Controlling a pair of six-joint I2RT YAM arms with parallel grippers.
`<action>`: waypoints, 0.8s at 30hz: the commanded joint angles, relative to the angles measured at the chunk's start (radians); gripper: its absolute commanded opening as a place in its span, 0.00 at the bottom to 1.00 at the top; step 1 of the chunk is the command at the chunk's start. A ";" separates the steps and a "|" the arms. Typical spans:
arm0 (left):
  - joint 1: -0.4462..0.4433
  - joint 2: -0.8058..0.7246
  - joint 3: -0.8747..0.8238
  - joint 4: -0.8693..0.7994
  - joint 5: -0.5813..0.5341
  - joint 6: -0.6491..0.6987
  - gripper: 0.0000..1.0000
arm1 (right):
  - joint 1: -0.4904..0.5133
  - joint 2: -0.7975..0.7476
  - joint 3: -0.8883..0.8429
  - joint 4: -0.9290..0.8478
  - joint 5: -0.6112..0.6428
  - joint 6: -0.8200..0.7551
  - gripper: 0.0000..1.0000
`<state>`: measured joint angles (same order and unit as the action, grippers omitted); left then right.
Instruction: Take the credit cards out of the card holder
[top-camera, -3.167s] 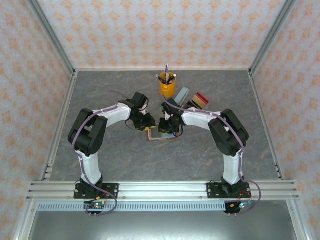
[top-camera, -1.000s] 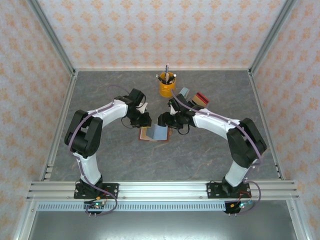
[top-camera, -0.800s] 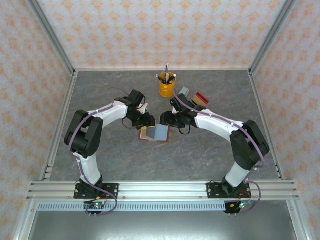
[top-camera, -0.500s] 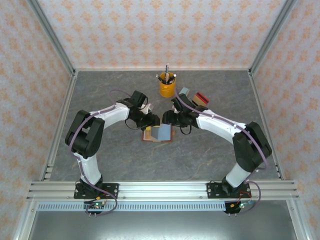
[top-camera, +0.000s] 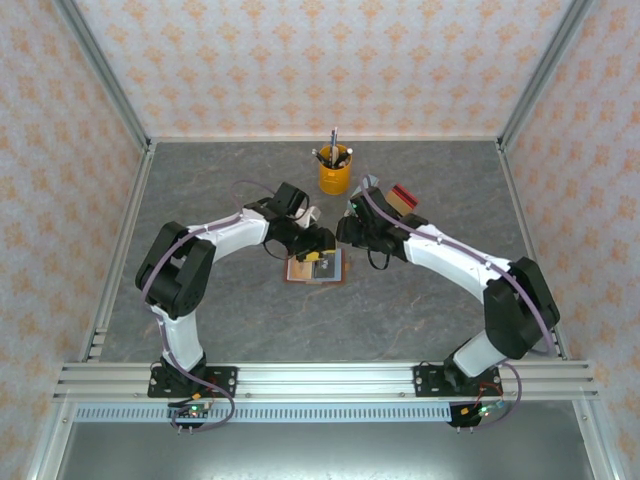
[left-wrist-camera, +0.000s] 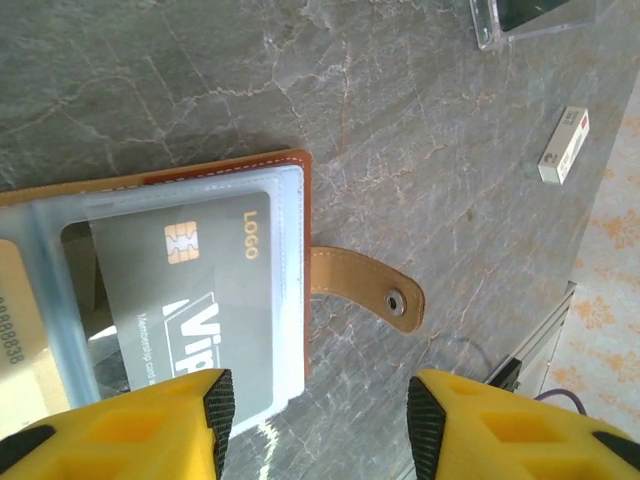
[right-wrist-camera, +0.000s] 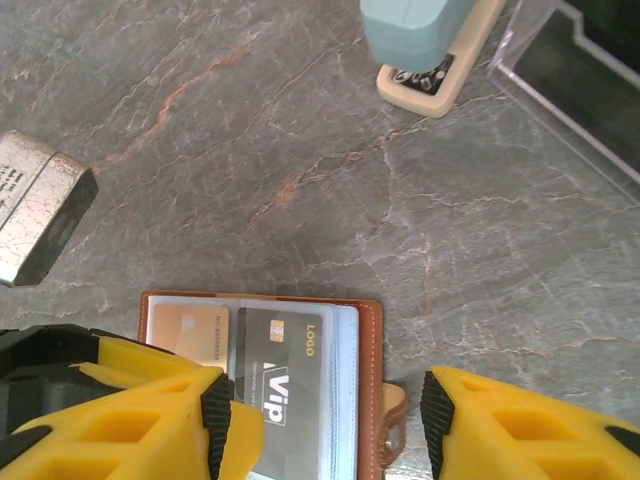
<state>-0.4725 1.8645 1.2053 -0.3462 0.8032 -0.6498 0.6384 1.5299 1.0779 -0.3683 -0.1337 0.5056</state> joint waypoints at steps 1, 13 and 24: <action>0.005 0.010 0.031 -0.007 -0.037 -0.008 0.50 | -0.001 -0.022 -0.010 -0.034 0.055 0.010 0.53; 0.140 -0.114 -0.085 -0.042 -0.147 -0.029 0.33 | 0.014 0.107 0.083 -0.079 -0.098 -0.025 0.32; 0.131 -0.090 -0.129 0.050 -0.063 -0.086 0.30 | 0.078 0.302 0.191 -0.165 -0.108 0.009 0.18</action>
<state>-0.3264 1.7626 1.0733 -0.3386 0.7078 -0.7174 0.7143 1.8076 1.2407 -0.4774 -0.2417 0.4992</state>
